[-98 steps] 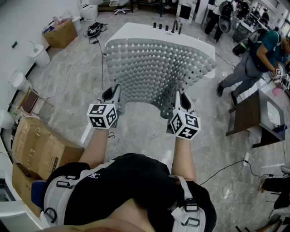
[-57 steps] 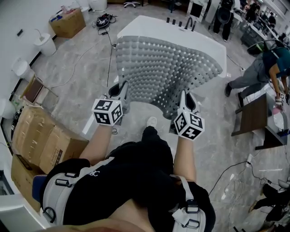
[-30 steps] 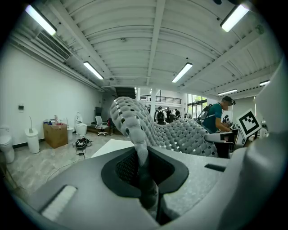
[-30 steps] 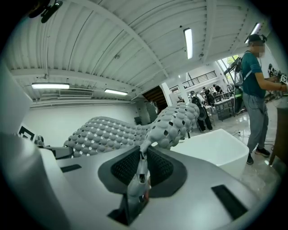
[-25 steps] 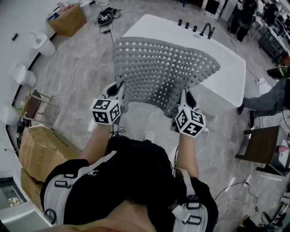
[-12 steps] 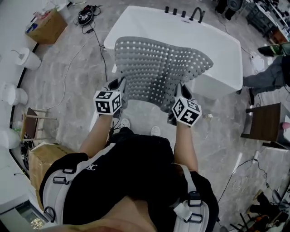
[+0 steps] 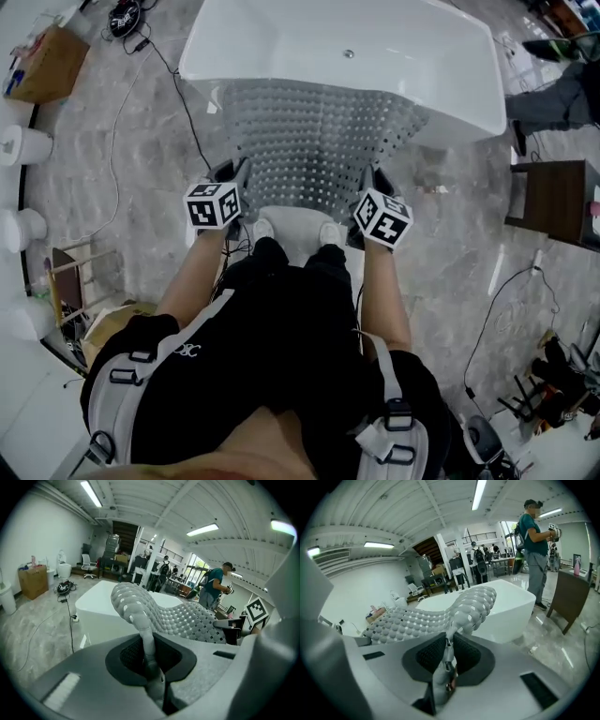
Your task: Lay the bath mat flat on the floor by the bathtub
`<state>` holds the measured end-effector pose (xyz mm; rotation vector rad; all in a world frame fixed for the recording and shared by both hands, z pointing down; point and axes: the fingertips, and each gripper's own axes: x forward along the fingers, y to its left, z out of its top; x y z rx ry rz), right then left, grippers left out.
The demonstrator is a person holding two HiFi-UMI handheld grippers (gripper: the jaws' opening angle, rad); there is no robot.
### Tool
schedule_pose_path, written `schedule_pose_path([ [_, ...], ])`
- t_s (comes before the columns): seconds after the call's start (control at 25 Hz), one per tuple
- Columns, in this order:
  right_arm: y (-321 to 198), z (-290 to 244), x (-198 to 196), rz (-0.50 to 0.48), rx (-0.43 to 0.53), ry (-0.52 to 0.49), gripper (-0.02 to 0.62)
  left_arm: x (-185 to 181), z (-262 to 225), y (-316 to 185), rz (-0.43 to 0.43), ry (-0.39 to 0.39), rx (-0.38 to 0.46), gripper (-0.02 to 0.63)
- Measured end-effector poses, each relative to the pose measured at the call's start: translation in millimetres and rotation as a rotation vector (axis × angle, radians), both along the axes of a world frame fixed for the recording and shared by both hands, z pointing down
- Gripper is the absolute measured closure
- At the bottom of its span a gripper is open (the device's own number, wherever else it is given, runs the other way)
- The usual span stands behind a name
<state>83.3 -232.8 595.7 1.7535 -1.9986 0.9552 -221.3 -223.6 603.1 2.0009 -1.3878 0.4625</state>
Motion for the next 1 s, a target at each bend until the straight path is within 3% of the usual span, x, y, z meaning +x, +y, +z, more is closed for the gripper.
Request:
schedule_pose_path([
  [0.24,-1,115,0,0.025,-0.168,0.020,0.543,-4,122,-7,0.050,-0.024,-0.171,0.571],
  [0.56,16,343,4,0.054,-0.359,0.058,0.543,-8,356,-7,0.100,-0.077,-0.404,0.568],
  [1.0,-35,630,13,0.079,-0.445,0.091,0.541,-30,627,-74,0.095,-0.071,-0.450,0.565],
])
